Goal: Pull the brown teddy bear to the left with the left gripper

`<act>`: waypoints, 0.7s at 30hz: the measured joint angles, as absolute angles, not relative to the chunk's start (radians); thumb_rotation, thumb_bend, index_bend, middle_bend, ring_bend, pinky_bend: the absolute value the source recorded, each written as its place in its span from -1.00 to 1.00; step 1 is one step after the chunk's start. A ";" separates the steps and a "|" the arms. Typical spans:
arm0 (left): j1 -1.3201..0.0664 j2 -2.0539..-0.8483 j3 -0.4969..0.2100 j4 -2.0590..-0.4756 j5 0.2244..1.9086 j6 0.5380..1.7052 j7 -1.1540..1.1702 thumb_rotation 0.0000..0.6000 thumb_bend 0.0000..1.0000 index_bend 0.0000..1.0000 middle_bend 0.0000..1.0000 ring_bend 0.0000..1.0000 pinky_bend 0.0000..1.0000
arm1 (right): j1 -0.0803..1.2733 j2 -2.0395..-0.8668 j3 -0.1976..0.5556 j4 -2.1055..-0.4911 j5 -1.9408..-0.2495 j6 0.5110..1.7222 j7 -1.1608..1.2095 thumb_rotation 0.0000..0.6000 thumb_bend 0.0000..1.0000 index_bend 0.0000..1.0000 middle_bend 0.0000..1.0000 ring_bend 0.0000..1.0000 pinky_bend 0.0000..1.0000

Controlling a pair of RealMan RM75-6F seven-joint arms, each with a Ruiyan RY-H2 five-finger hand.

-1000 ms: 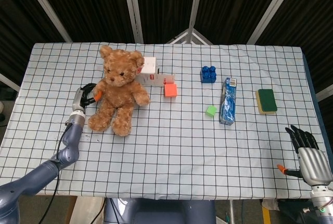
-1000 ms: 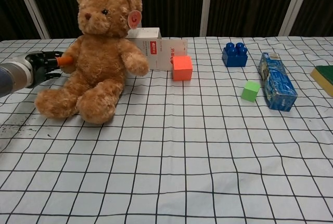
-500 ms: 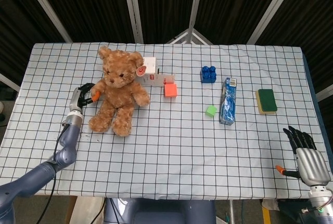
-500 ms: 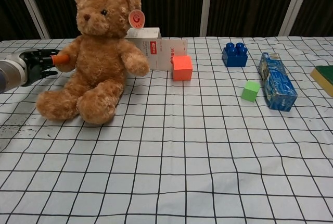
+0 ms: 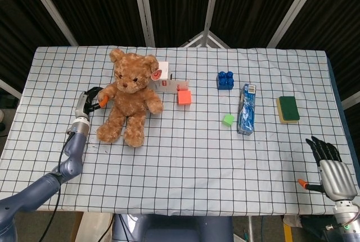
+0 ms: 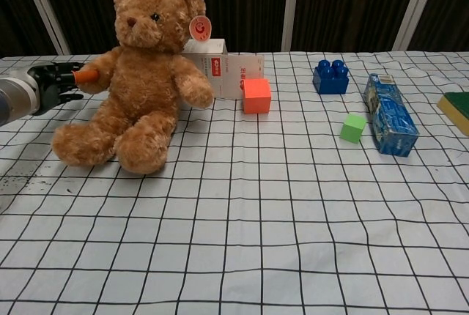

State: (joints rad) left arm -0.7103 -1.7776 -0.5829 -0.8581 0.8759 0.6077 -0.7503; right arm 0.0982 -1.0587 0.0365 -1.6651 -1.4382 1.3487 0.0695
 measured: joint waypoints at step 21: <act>-0.695 -1.779 -0.567 -0.855 0.928 0.618 -0.780 1.00 -0.14 -1.00 -0.99 -1.00 -1.00 | 0.099 -1.051 0.034 -1.667 -1.437 1.341 0.087 1.00 -0.77 -0.97 -1.00 -1.00 -1.00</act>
State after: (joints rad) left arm -0.6950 -1.7794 -0.5669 -0.8553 0.9281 0.6180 -0.7803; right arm 0.0986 -1.0514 0.0344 -1.6671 -1.4369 1.3415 0.0872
